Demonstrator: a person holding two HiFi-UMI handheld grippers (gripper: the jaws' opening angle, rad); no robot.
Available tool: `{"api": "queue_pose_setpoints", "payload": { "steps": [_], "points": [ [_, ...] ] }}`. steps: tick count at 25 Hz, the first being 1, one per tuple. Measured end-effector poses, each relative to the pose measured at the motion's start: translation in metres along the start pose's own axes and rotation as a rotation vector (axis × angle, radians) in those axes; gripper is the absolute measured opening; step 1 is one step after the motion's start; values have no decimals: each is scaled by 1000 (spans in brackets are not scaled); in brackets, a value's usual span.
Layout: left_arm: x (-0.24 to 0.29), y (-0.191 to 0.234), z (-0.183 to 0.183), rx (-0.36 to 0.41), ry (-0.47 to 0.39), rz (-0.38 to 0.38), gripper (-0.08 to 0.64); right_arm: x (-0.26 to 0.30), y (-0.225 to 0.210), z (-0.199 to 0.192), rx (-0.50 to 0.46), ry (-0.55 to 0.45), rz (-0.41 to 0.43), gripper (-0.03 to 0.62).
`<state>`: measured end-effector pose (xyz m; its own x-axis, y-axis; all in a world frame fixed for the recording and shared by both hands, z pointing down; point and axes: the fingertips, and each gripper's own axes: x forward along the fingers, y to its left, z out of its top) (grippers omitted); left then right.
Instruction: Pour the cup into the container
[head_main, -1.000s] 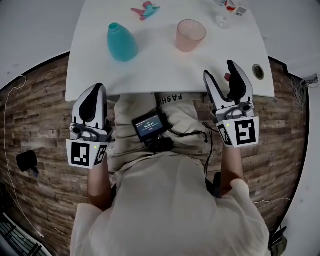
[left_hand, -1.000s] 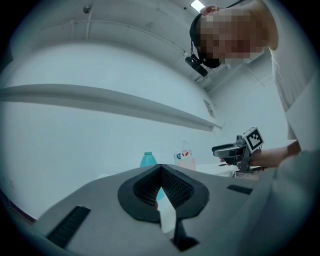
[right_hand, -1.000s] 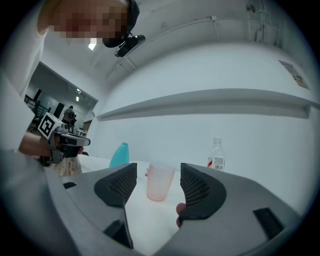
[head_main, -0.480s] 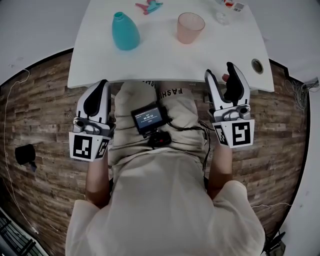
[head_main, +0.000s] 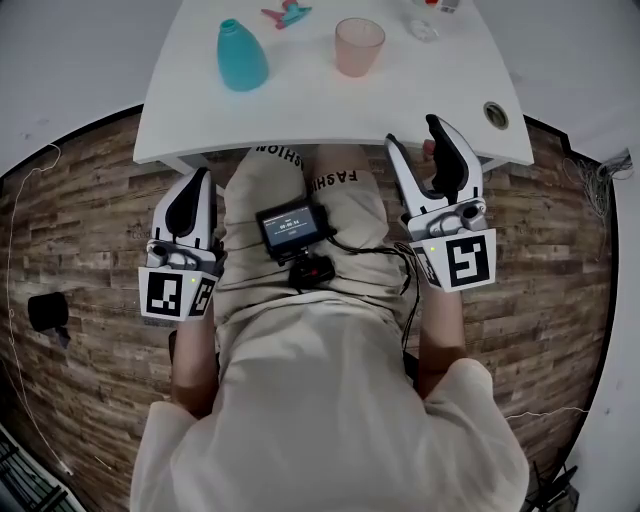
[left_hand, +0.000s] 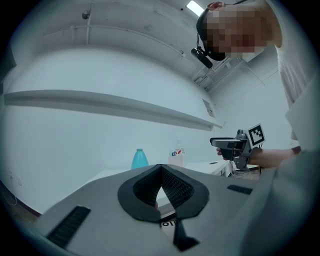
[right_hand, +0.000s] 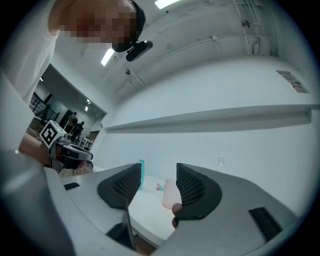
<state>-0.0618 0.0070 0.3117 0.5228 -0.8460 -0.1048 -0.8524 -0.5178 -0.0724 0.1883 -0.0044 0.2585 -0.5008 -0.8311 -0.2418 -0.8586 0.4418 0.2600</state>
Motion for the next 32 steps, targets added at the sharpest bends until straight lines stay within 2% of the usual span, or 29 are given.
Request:
{"api": "queue_pose_setpoints", "payload": {
  "steps": [5,15,22,32],
  "points": [
    [-12,-10,1,-4,8,-5,9,-14,20,-7,14,37,29,225],
    [-60,-47,-4,-17,21,-48,9,-68,56,-20,37,87,2,221],
    [-93,-49,-11,-27,36,-40,11,-85,93,-35,33,123,22,219],
    [-135,-56,-43,-41,80,-34,9,-121,116,-67,37,198,-7,216]
  ]
}}
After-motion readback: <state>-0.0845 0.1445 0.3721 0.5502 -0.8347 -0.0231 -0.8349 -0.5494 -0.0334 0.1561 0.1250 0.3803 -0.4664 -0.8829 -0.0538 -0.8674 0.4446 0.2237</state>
